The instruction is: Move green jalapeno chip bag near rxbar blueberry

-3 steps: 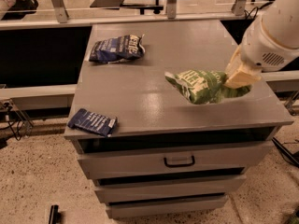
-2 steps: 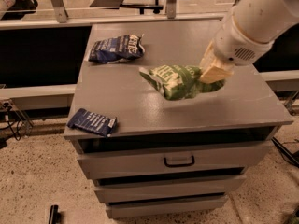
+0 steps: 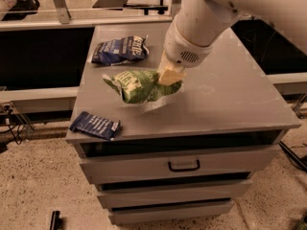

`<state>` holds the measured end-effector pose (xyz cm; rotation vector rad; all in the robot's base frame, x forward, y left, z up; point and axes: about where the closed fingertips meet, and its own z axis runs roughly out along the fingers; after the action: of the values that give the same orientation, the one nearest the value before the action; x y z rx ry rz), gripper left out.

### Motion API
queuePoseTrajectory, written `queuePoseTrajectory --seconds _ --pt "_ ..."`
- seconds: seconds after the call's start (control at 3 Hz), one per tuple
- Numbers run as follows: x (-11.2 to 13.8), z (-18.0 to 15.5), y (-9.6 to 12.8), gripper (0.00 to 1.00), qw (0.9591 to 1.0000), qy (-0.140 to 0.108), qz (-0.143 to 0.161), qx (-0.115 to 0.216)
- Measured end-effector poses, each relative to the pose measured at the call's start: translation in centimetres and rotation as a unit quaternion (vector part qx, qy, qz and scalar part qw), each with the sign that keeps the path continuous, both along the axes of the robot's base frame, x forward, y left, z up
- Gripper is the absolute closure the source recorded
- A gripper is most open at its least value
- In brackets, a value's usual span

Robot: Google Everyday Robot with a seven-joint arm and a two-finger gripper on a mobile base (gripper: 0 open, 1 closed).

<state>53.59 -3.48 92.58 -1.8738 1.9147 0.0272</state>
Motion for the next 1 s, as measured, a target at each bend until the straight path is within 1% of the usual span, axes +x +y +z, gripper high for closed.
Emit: queuePoseTrajectory --seconds 0.33,1.0 --pt "0.47 -1.85 1.74 0.84 0.9998 0.017 0.011 0.0" --pt "0.33 -1.86 1.91 0.38 0.9998 0.016 0.013 -0.001"
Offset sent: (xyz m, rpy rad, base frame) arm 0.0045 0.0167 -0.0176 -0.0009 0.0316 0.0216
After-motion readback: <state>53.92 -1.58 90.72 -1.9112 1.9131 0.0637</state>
